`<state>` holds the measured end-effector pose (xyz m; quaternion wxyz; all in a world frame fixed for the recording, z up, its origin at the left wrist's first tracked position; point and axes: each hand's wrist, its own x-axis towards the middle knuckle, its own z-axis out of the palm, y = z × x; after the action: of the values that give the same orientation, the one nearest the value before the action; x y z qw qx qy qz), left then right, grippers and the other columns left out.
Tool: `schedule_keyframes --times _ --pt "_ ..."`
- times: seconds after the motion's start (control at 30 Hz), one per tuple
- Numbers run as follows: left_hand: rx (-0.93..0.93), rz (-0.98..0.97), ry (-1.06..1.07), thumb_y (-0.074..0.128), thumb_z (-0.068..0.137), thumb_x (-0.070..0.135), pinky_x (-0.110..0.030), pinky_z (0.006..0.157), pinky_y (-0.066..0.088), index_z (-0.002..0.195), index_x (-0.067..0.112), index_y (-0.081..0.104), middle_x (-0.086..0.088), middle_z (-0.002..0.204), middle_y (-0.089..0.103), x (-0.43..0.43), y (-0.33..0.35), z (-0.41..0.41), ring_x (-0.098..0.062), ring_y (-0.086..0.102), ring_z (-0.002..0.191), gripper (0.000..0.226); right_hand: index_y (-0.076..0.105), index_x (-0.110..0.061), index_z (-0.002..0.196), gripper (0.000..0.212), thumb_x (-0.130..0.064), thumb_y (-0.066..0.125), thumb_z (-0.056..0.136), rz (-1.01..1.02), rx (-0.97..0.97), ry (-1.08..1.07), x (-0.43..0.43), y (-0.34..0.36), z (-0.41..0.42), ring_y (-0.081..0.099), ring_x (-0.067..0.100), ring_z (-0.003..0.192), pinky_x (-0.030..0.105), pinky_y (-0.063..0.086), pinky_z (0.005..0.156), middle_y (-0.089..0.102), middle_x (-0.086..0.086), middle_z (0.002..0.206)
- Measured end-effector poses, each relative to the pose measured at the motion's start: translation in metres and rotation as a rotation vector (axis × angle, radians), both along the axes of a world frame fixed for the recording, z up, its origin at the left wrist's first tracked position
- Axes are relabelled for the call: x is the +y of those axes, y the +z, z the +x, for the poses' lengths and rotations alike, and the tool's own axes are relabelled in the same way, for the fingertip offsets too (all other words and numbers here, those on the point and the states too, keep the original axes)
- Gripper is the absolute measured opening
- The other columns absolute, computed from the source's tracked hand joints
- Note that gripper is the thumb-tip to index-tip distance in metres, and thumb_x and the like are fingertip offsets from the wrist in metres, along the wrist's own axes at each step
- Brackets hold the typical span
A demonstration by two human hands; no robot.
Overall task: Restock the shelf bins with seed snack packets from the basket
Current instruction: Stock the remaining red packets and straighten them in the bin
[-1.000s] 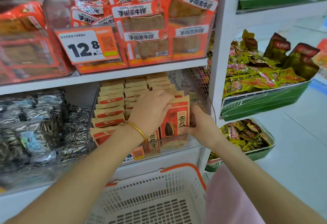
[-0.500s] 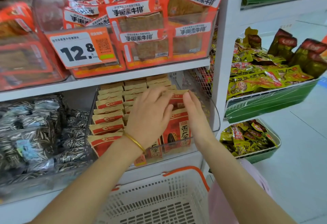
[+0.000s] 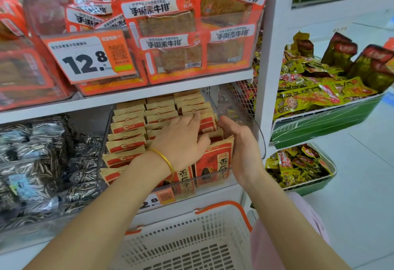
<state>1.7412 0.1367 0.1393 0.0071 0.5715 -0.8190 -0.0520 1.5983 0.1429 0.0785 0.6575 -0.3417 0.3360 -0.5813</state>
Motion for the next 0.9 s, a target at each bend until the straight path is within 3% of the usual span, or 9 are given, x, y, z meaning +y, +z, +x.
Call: schedule_keyframes --times 0.1,0.2,0.3,0.33,0.37,0.5,0.6,0.73,0.9 --pt "0.060 0.065 -0.050 0.021 0.101 0.036 -0.024 0.114 0.005 0.150 0.015 0.013 0.001 0.158 0.010 0.002 -0.003 -0.001 -0.013 0.006 0.143 0.054 0.064 -0.020 0.096 0.036 -0.038 0.033 0.099 0.080 -0.003 -0.009 -0.005 -0.001 -0.001 0.070 0.006 0.067 0.020 0.054 0.054 0.074 -0.007 0.078" --pt "0.113 0.082 -0.045 0.029 0.099 0.035 -0.027 0.113 0.011 0.149 0.017 0.018 0.002 0.156 0.017 -0.004 -0.001 0.001 -0.015 0.012 0.142 0.054 0.066 -0.020 0.095 0.037 -0.039 0.035 0.100 0.166 0.043 -0.001 -0.013 -0.001 0.000 0.070 0.009 0.068 0.022 0.055 0.054 0.075 -0.003 0.081" --pt "0.295 0.067 0.016 0.035 0.099 0.024 -0.026 0.108 0.024 0.142 0.018 0.039 0.000 0.147 0.038 -0.014 0.005 0.005 -0.017 0.031 0.135 0.043 0.059 -0.019 0.124 0.036 -0.037 0.039 0.099 0.185 0.249 -0.155 -0.034 -0.006 -0.001 0.060 0.017 0.110 0.040 0.053 0.089 0.060 0.004 0.127" --pt "0.326 0.027 0.033 0.035 0.100 0.019 -0.027 0.107 0.029 0.138 0.018 0.045 0.000 0.143 0.044 -0.018 0.005 0.006 -0.017 0.039 0.130 0.039 0.056 -0.017 0.126 0.034 -0.032 0.041 0.100 0.182 0.313 -0.200 -0.041 -0.007 -0.002 0.055 0.020 0.116 0.045 0.048 0.097 0.056 0.005 0.131" --pt "0.333 -0.019 0.042 0.035 0.100 0.014 -0.027 0.106 0.032 0.134 0.018 0.050 0.000 0.139 0.049 -0.021 0.005 0.006 -0.017 0.044 0.126 0.038 0.057 -0.014 0.125 0.032 -0.026 0.042 0.100 0.181 0.352 -0.232 -0.047 -0.007 -0.003 0.056 0.022 0.113 0.045 0.048 0.097 0.058 0.007 0.127" --pt "0.406 -0.110 0.056 0.045 0.096 0.006 -0.013 0.094 0.030 0.121 0.017 0.063 0.000 0.129 0.059 -0.031 0.002 0.005 -0.015 0.051 0.121 0.032 0.064 -0.005 0.098 0.010 -0.005 0.058 0.091 0.138 0.440 -0.205 -0.064 -0.009 -0.005 0.059 0.020 0.071 0.029 0.052 0.060 0.063 0.008 0.086" --pt "0.456 -0.148 0.066 0.049 0.094 0.005 -0.008 0.088 0.030 0.114 0.018 0.067 0.000 0.122 0.063 -0.033 -0.001 0.006 -0.015 0.055 0.116 0.030 0.062 -0.013 0.081 0.014 0.001 0.061 0.087 0.111 0.509 -0.211 -0.070 -0.011 -0.001 0.057 0.019 0.066 0.031 0.051 0.058 0.061 0.008 0.081" --pt "0.485 -0.161 0.043 0.052 0.093 0.007 -0.009 0.086 0.032 0.108 0.021 0.070 0.001 0.115 0.067 -0.033 -0.003 0.005 -0.014 0.059 0.109 0.027 0.064 -0.010 0.081 0.016 0.003 0.058 0.088 0.064 0.409 -0.241 -0.068 -0.011 0.004 0.057 0.013 0.056 0.025 0.049 0.052 0.060 0.006 0.074" --pt "0.344 -0.078 -0.036 0.049 0.095 0.007 -0.026 0.097 0.041 0.117 0.023 0.066 -0.003 0.120 0.065 -0.036 -0.013 0.003 -0.019 0.059 0.112 0.031 0.064 -0.010 0.080 0.014 0.003 0.062 0.084 0.041 0.261 -0.187 -0.064 -0.007 0.003 0.059 0.017 0.061 0.029 0.053 0.059 0.062 0.008 0.076"
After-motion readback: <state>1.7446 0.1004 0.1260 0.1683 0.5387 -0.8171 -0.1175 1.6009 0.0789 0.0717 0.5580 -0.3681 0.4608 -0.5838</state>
